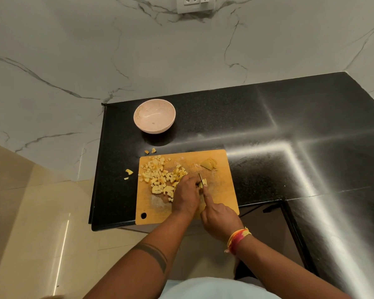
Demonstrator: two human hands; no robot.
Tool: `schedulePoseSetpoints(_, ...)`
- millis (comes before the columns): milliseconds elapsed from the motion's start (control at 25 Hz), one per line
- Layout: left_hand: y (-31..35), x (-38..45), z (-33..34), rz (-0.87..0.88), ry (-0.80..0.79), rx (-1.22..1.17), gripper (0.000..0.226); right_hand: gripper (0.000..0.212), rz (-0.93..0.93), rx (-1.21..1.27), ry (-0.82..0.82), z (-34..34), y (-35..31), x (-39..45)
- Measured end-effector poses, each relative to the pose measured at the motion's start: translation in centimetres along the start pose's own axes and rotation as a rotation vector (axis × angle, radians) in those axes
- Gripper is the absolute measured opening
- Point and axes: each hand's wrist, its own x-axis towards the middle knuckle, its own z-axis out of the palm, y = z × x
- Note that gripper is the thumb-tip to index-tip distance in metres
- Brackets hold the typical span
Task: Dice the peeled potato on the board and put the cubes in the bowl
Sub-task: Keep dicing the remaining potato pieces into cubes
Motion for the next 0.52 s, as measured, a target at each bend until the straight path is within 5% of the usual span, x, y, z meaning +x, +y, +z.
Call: schedulePoseSetpoints(520,-0.1,0.2,0.1,-0.059,-0.028,-0.025,0.024,0.083,-0.040,0.005,-0.002,2.0,2.8,-4.5)
